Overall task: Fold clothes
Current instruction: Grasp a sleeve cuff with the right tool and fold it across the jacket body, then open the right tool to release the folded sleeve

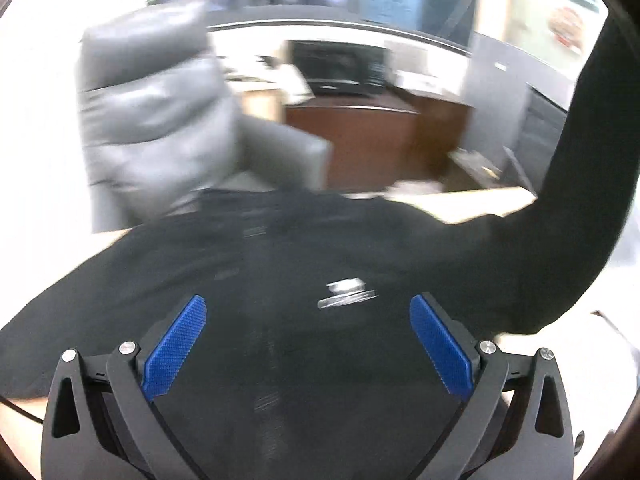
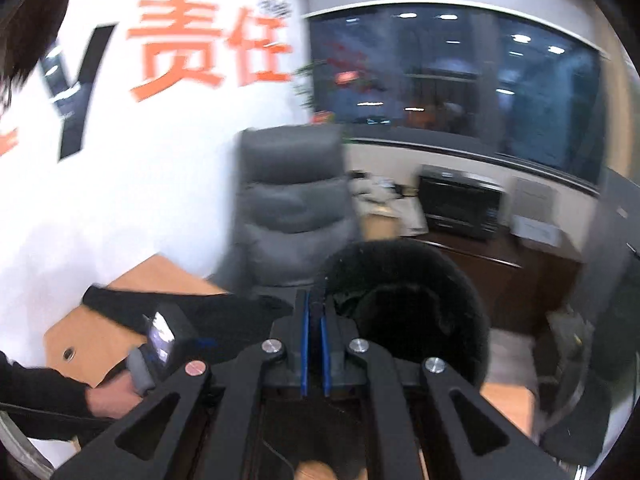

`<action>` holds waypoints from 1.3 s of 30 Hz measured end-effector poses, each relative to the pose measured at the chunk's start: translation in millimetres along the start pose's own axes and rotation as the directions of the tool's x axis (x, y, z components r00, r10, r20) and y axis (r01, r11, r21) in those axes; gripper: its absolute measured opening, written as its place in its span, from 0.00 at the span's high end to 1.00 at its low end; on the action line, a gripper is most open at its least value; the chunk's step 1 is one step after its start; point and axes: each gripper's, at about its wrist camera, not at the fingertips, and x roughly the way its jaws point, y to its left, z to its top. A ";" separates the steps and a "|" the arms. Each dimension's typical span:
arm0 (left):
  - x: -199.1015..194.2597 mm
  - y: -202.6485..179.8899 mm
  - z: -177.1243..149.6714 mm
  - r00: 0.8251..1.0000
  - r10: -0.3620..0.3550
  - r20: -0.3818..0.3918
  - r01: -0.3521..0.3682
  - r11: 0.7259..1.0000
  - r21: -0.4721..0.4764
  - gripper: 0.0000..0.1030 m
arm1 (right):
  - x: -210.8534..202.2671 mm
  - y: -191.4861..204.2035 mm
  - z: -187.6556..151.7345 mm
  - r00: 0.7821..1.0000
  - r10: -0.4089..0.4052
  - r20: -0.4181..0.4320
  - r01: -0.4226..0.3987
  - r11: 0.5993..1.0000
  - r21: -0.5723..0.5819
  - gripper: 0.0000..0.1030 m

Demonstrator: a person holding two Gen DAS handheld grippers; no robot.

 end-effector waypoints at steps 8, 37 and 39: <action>-64.5 178.8 -65.8 0.982 0.184 -0.043 -0.188 0.971 -0.146 0.00 | 179.1 121.4 -19.9 0.970 0.182 -0.163 -0.194 0.979 -0.059 0.96; -102.6 236.9 17.1 0.955 -0.149 0.257 0.141 0.989 0.048 0.00 | 228.2 228.4 -147.7 0.998 0.009 -0.054 -0.019 0.983 -0.182 0.09; -70.0 213.0 38.2 0.933 -0.268 0.239 0.254 0.963 0.088 0.00 | 188.4 197.5 -168.2 0.992 -0.118 -0.051 0.105 0.974 -0.203 0.08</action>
